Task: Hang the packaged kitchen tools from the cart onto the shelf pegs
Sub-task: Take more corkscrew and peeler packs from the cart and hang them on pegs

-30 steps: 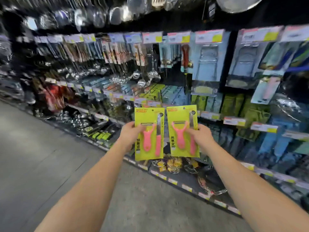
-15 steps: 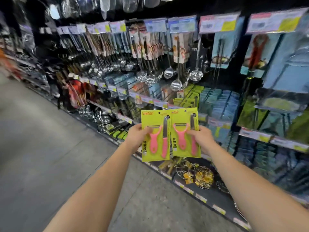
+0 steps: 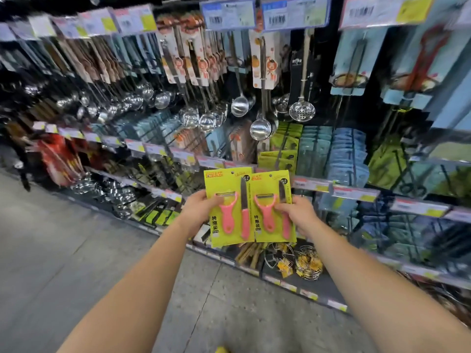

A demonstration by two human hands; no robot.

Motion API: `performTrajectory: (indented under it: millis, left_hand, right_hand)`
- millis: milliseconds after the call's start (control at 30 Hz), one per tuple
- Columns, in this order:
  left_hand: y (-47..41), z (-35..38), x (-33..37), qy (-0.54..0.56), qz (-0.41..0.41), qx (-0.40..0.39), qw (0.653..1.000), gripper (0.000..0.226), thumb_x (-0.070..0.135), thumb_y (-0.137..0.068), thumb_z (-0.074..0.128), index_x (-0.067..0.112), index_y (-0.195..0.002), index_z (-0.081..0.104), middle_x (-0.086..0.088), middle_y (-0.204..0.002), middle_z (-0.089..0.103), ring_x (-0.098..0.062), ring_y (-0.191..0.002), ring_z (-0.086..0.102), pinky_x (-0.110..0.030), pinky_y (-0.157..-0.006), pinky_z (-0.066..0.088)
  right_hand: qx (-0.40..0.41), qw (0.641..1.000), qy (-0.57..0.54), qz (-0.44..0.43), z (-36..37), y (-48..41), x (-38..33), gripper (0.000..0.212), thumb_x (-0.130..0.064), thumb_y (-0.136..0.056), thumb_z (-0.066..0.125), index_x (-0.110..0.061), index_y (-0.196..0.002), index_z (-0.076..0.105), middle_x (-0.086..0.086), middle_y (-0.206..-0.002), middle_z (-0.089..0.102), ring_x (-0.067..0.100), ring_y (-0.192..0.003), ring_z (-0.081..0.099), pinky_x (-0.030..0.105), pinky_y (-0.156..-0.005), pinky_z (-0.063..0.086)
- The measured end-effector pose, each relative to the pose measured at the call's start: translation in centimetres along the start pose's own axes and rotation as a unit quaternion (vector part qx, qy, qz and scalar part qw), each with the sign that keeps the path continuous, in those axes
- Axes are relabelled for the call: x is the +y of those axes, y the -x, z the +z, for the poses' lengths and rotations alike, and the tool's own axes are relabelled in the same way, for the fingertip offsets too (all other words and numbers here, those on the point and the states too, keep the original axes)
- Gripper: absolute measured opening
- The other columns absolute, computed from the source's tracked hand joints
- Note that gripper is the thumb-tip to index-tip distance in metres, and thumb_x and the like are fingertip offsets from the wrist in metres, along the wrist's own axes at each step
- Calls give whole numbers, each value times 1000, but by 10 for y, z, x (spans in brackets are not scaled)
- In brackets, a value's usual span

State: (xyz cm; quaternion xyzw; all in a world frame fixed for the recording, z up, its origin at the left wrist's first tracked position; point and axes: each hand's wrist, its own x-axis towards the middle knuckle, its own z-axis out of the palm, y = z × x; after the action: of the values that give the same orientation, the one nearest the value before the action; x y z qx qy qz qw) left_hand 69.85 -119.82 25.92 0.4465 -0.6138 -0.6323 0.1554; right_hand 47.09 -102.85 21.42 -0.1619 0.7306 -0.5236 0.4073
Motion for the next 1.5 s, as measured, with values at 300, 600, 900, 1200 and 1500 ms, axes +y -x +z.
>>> performTrajectory:
  millis: [300,600,900,1200,1500]
  left_hand:
    - [-42,-36,0,-46,-9,-123,991,54,37,-66,85,10,-111,72,-11,-112,77,-38,-113,70,-61,-104,51]
    - [-67,-46,-17,-52,-24,-165,985,50,41,-66,85,20,-110,75,-6,-112,78,-35,-111,70,-58,-103,50]
    - [-69,-37,-30,-33,-43,-149,987,31,21,-80,81,17,-110,74,-9,-111,78,-34,-110,70,-53,-99,50]
    - [-72,-28,-33,-38,-67,-137,988,26,26,-80,81,25,-104,71,-1,-106,78,-26,-102,66,-44,-87,40]
    - [-71,-26,-34,-41,-74,-140,987,50,39,-63,85,25,-109,72,-2,-112,78,-32,-113,68,-48,-93,45]
  right_hand:
    - [113,992,-39,48,34,16,26,12,-9,-85,77,-2,-94,72,11,-91,72,23,-82,67,44,-85,55]
    - [176,980,-50,79,60,9,41,8,-12,-81,81,-10,-81,74,8,-81,69,23,-76,62,38,-72,52]
    - [163,979,-97,77,52,-12,48,14,-9,-81,81,-2,-87,70,18,-96,72,25,-83,66,41,-80,56]
    - [147,979,-125,67,46,-18,53,27,-8,-80,81,4,-103,71,22,-109,72,26,-91,68,47,-92,55]
    - [142,973,-173,55,46,-30,41,19,-4,-82,79,-2,-98,71,17,-105,74,30,-98,70,44,-92,56]
